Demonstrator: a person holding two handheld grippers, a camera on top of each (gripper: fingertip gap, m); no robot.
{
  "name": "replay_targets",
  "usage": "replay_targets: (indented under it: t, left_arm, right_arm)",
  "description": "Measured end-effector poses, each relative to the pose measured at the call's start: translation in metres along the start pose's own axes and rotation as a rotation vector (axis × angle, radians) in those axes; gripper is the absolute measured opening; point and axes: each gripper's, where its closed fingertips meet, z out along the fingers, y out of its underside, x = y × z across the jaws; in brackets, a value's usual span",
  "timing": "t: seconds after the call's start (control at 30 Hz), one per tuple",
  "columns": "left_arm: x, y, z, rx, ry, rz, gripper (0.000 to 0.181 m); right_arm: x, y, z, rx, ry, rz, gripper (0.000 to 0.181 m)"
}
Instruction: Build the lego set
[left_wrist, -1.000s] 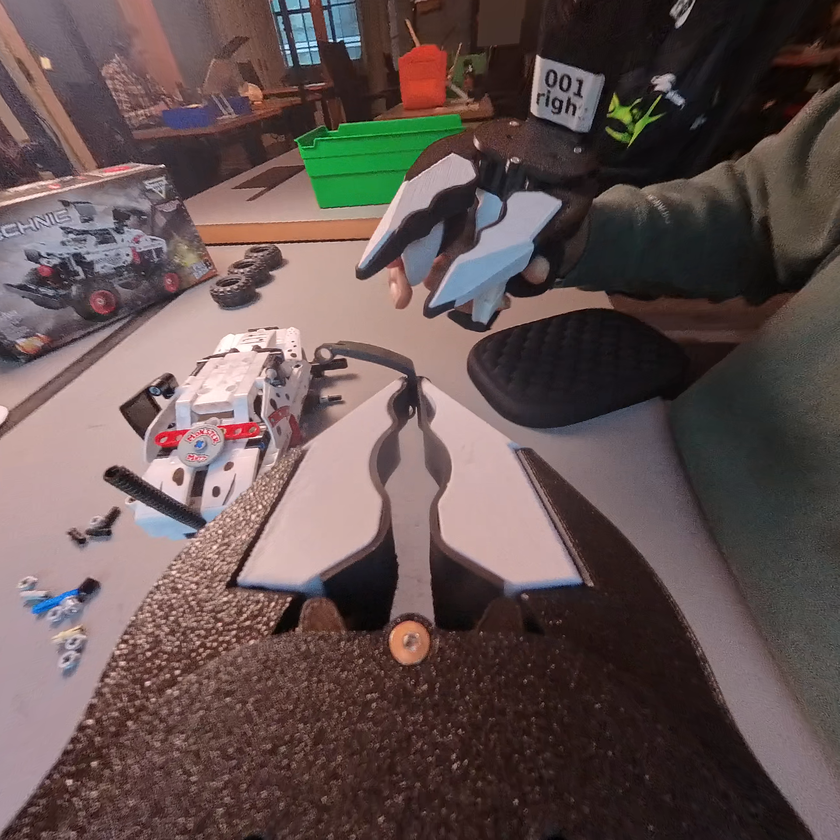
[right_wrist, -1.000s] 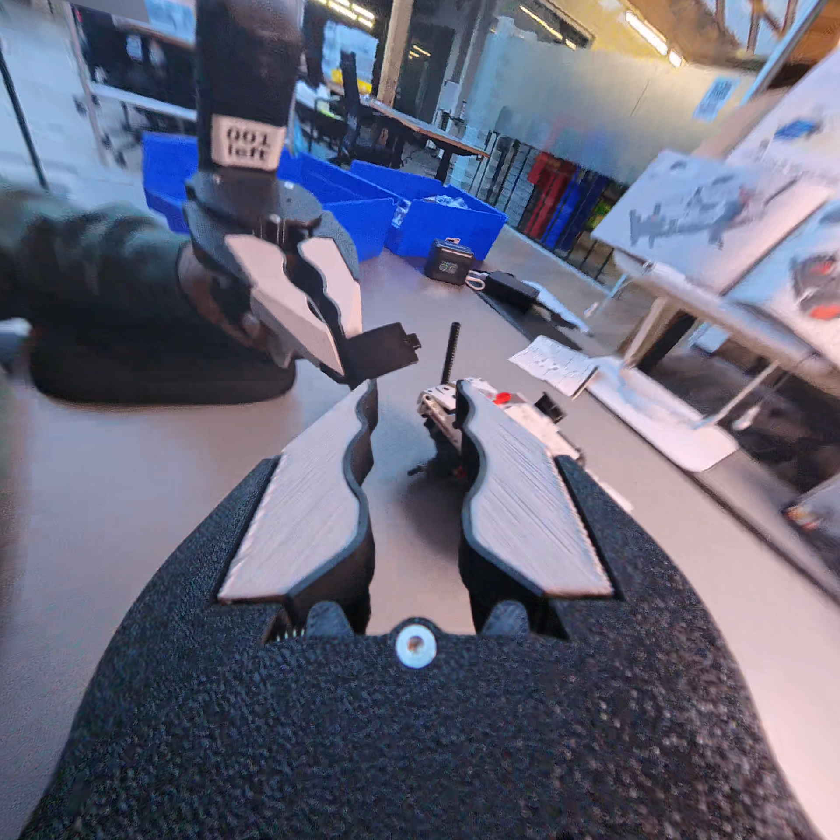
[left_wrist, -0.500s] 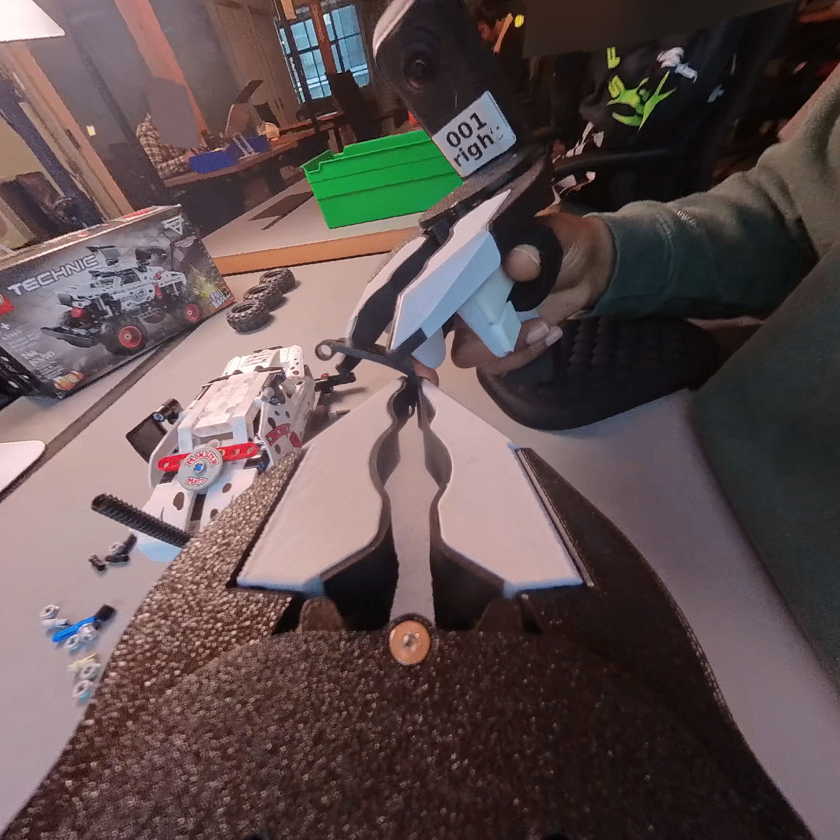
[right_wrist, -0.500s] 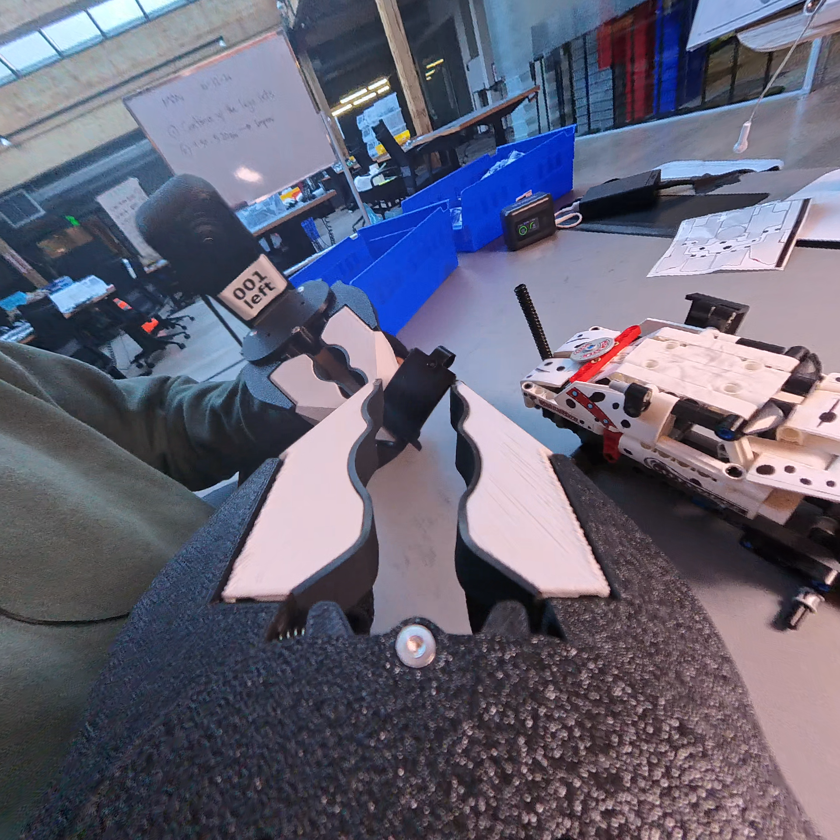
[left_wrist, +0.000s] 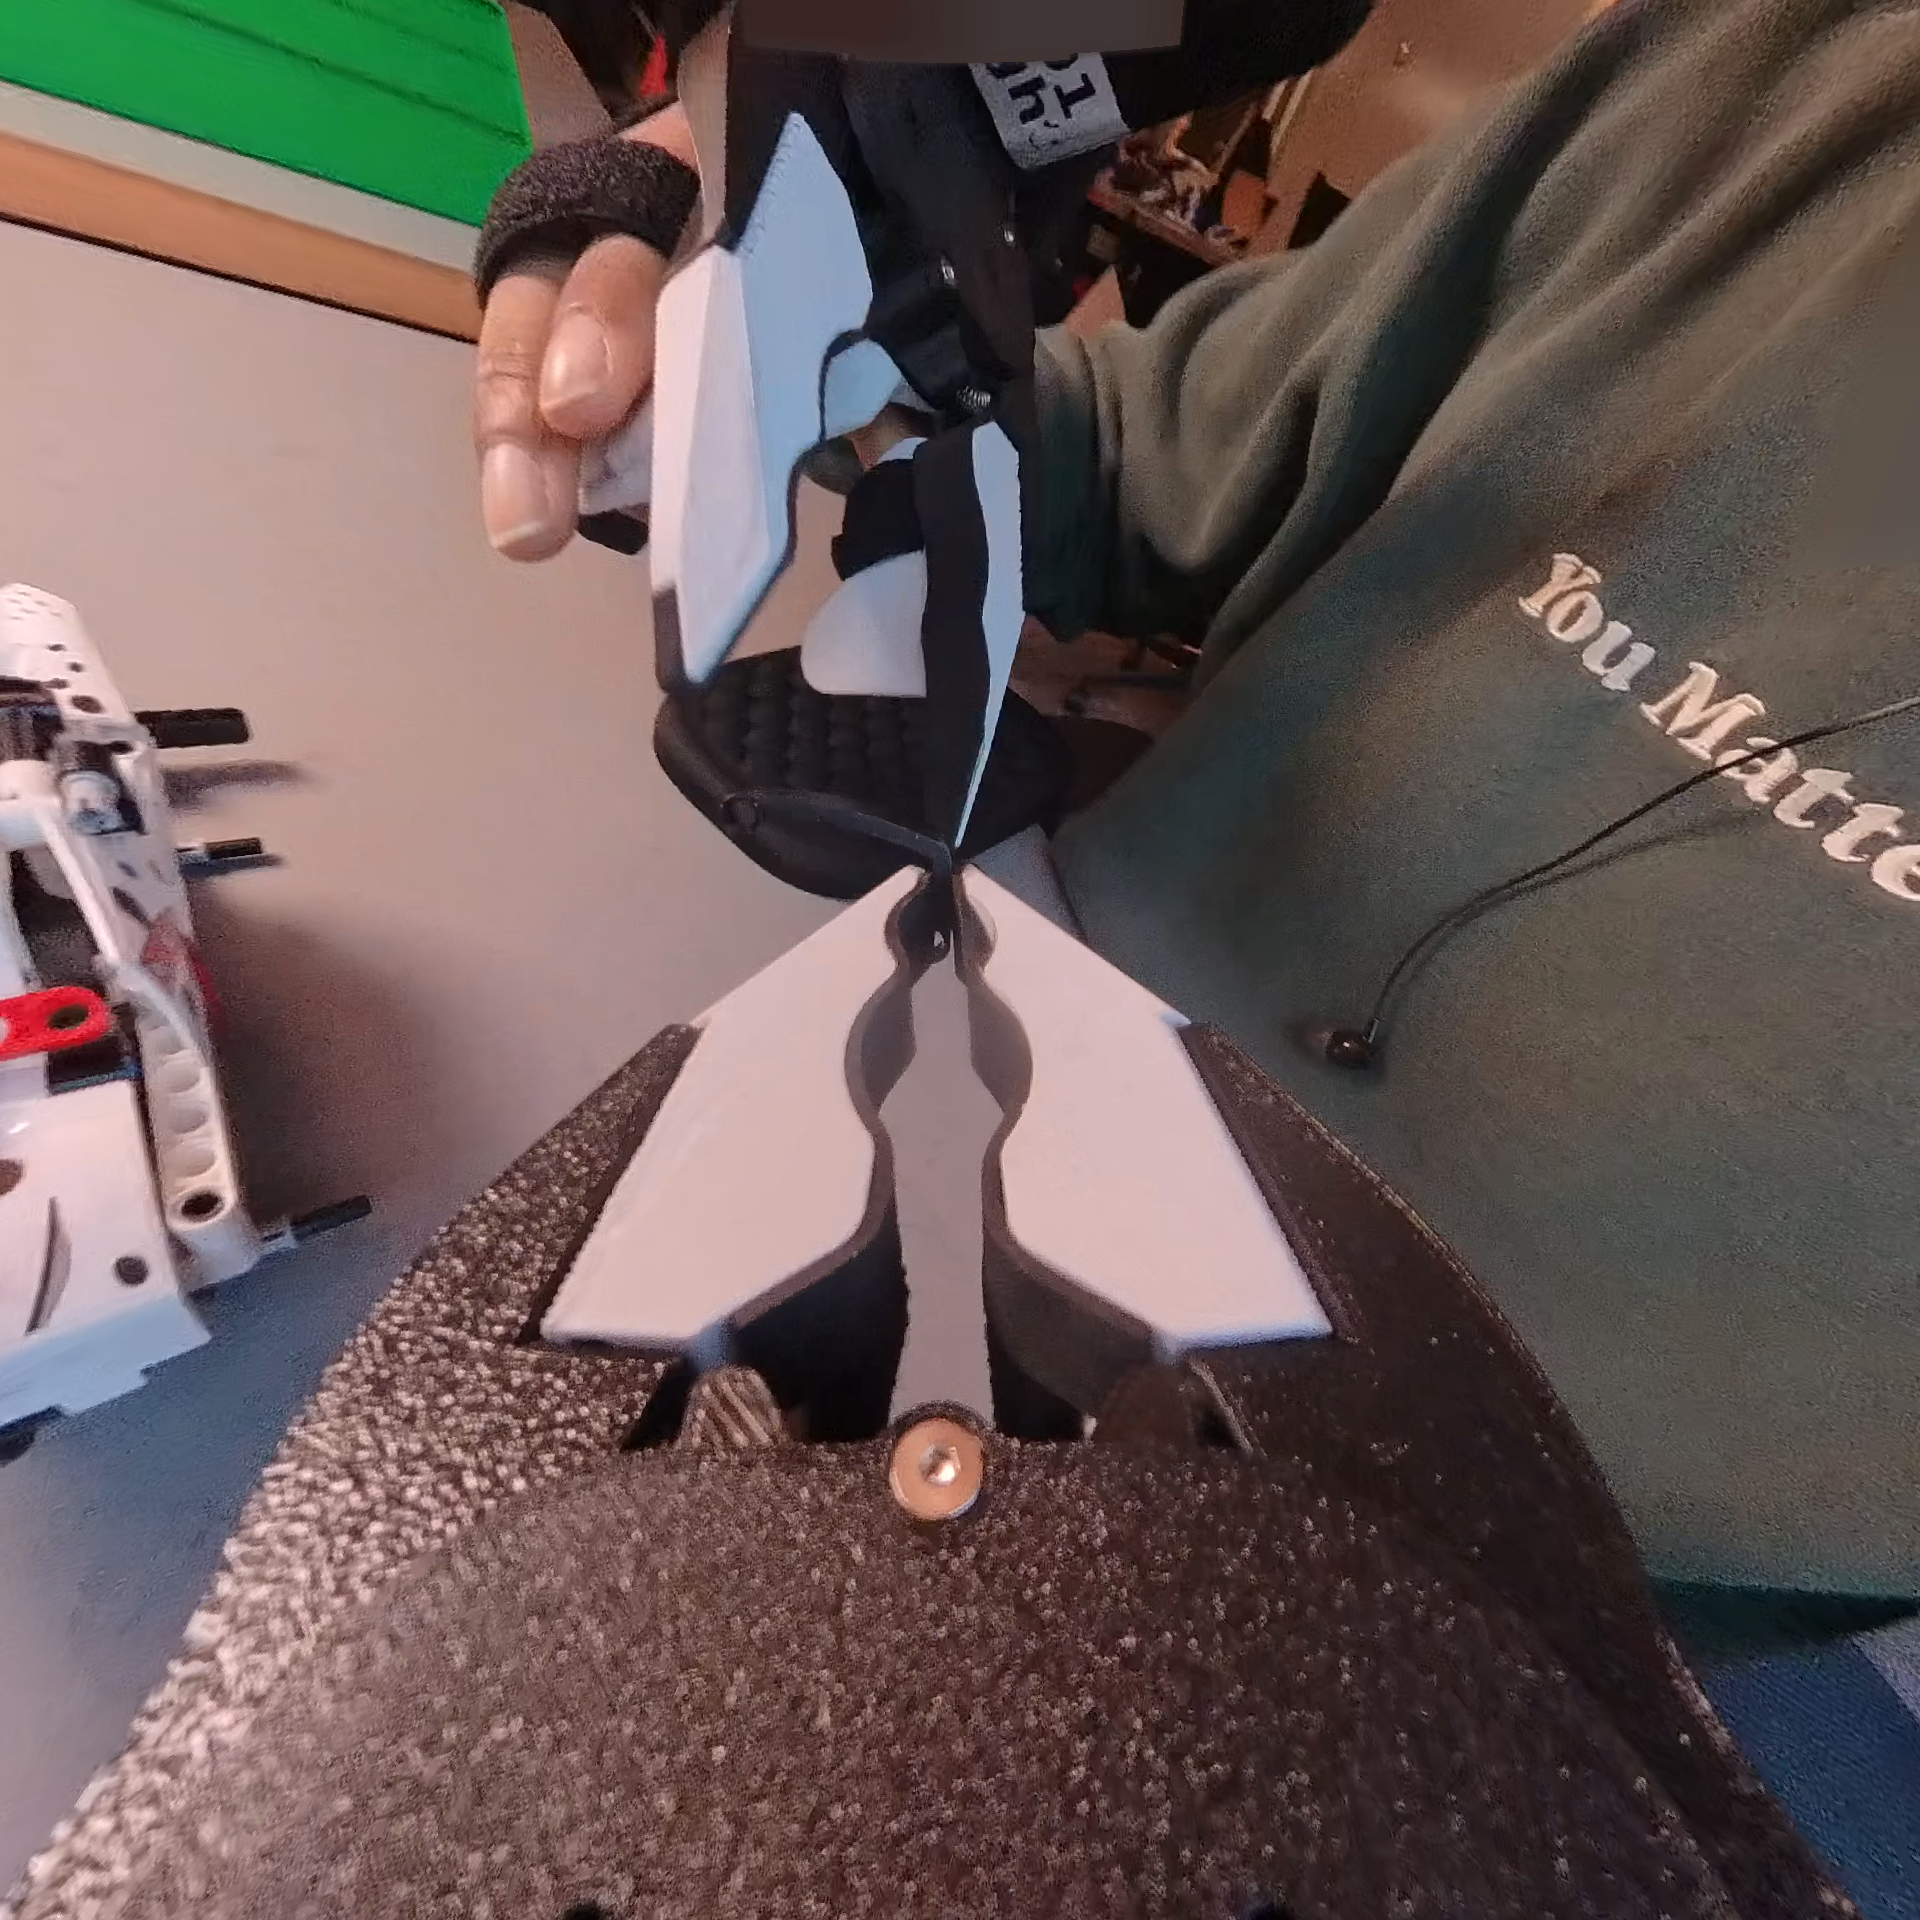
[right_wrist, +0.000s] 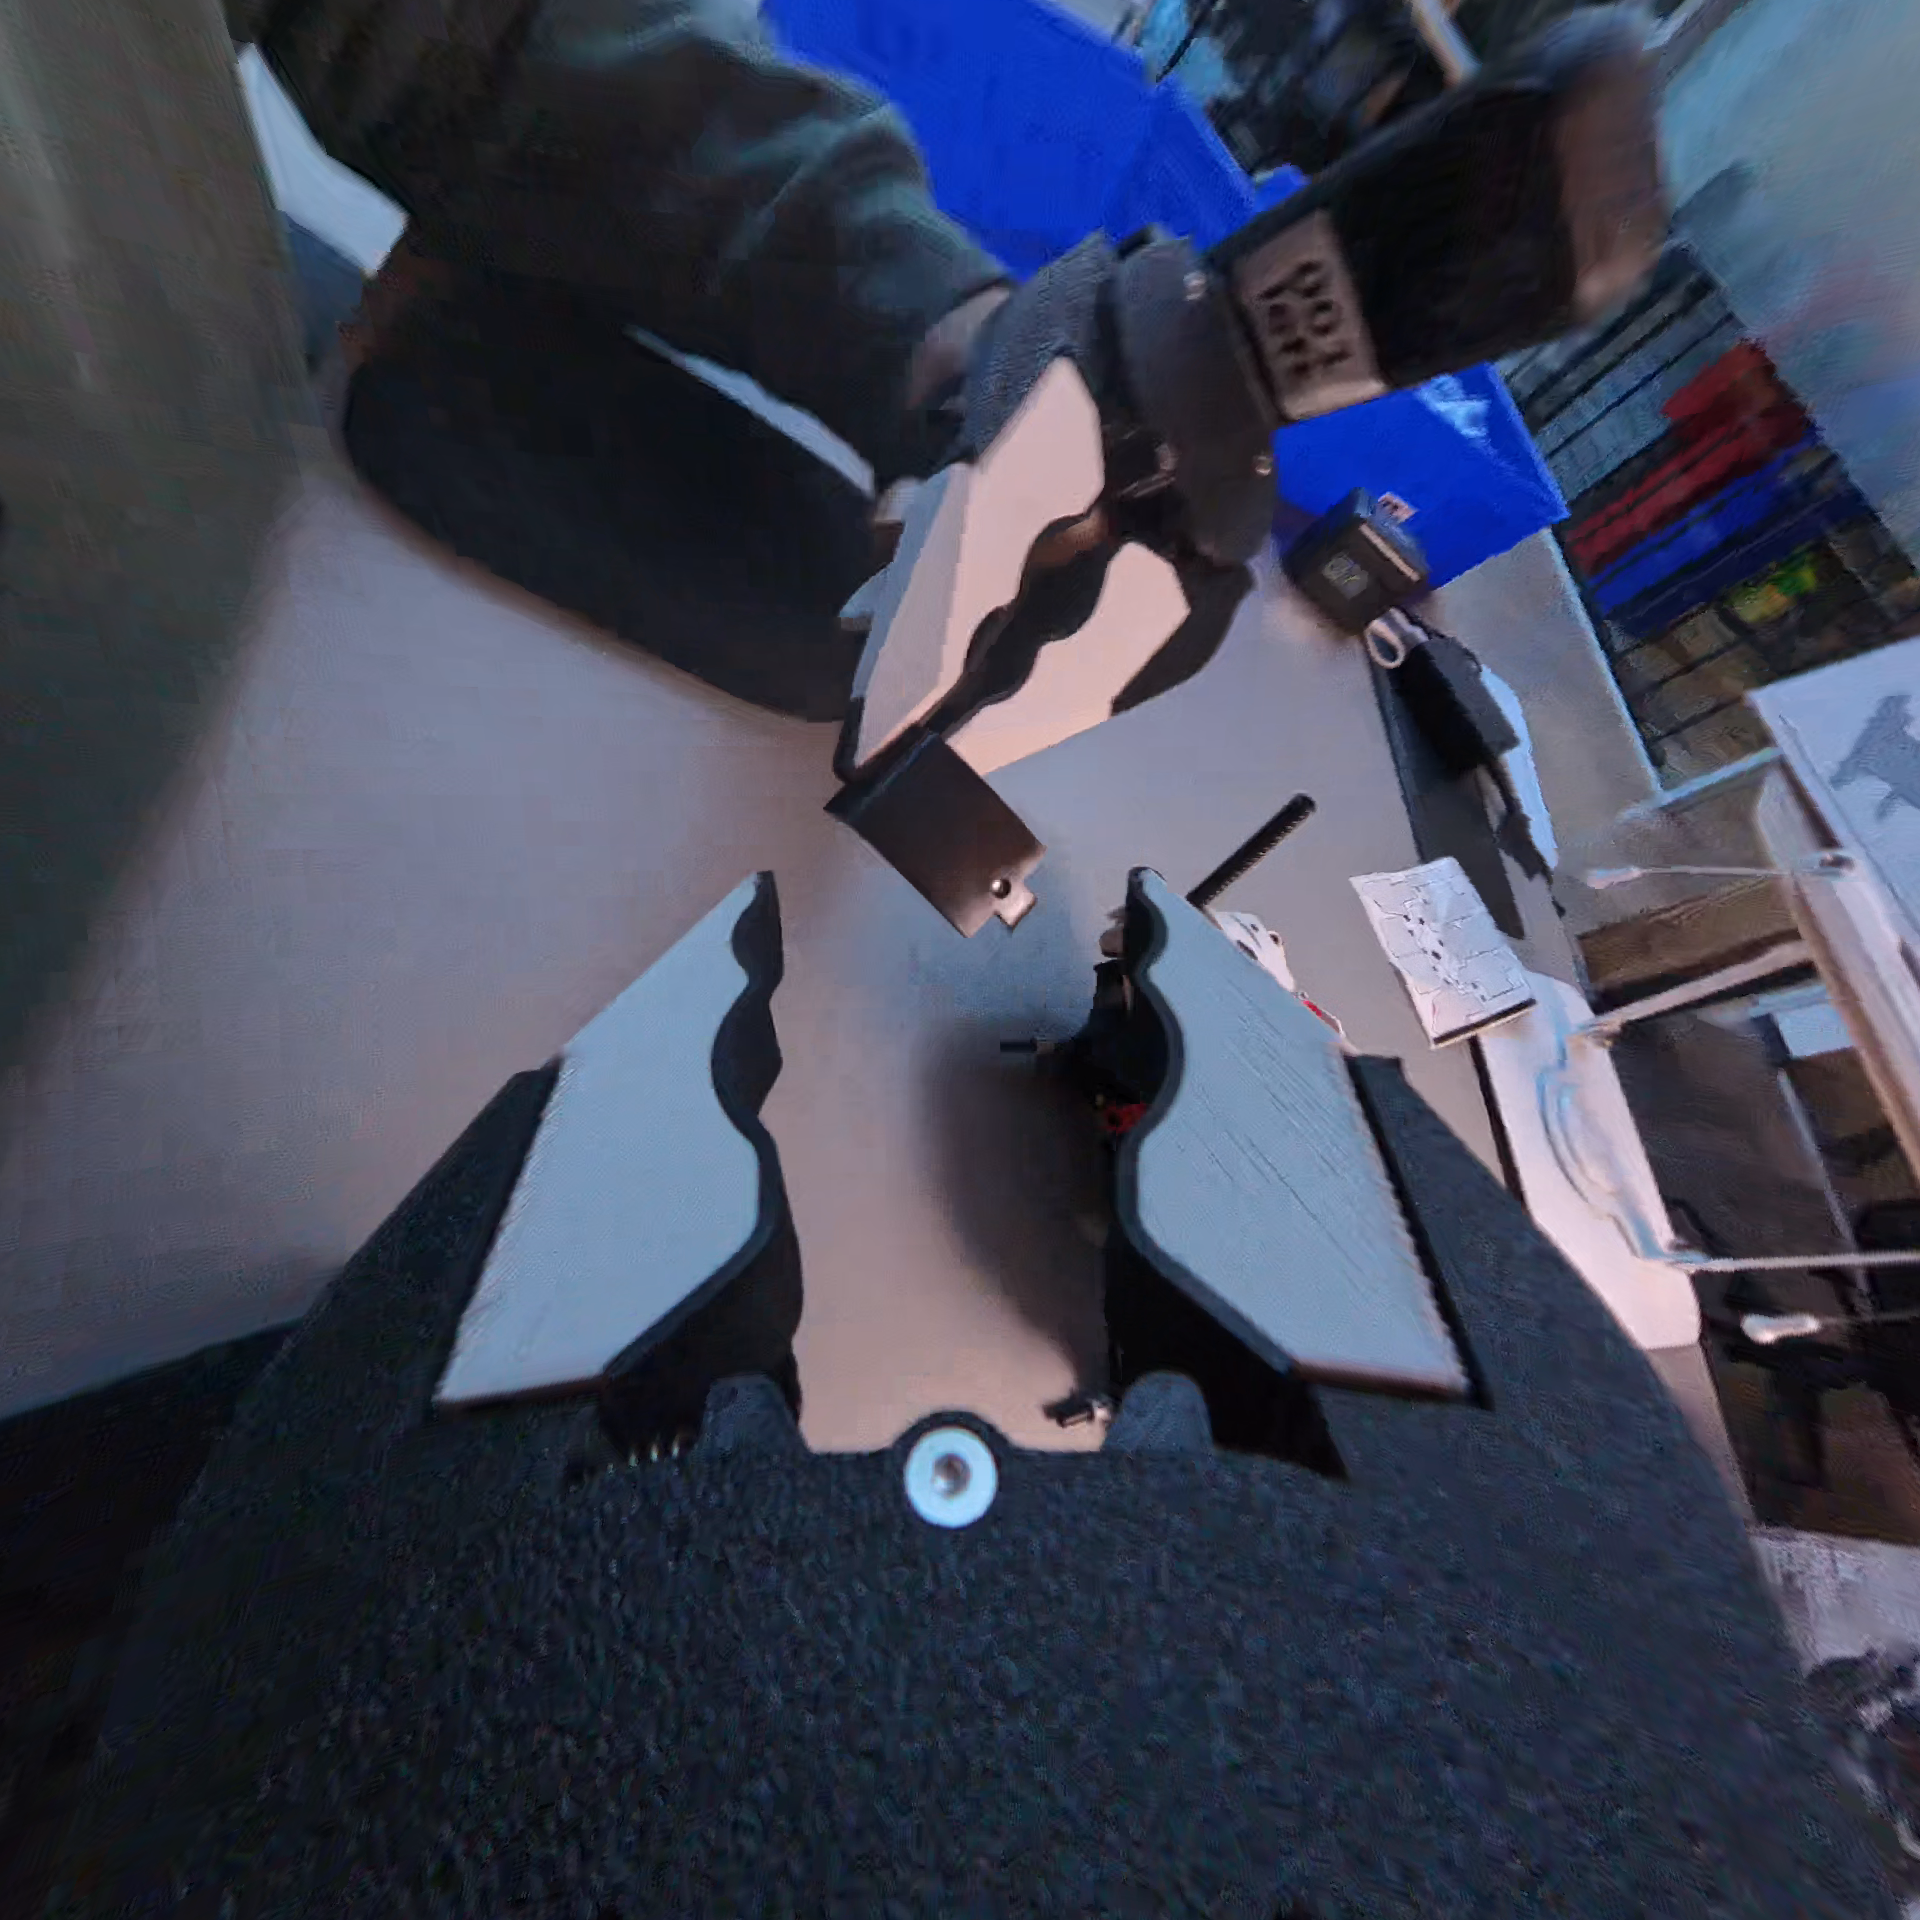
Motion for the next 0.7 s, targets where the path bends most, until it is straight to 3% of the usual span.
replay_targets:
  t: [0.07, 0.13, 0.37, 0.5, 0.53, 0.7]
  left_arm:
    - [0.004, -0.002, 0.003, -0.022, 0.062, -0.008, 0.0]
    - [0.003, -0.003, 0.004, -0.03, 0.071, -0.008, 0.003]
    - [-0.038, -0.019, -0.023, 0.221, -0.147, -0.135, 0.009]
    - [-0.047, -0.029, -0.034, 0.339, -0.203, -0.232, 0.015]
    - [-0.049, -0.033, -0.037, 0.384, -0.208, -0.251, 0.02]
    - [-0.049, -0.048, -0.045, 0.548, -0.15, -0.367, 0.022]
  right_arm:
    - [-0.013, 0.002, 0.011, -0.037, -0.069, -0.068, 0.055]
    - [-0.006, 0.007, 0.015, -0.049, -0.012, -0.098, 0.026]
    - [0.035, 0.022, 0.004, 0.043, 0.252, 0.21, 0.019]
    - [0.054, 0.03, 0.005, 0.062, 0.403, 0.32, 0.014]
    - [0.059, 0.03, 0.004, 0.076, 0.443, 0.343, 0.005]
    - [0.065, 0.022, 0.01, 0.092, 0.544, 0.34, 0.005]
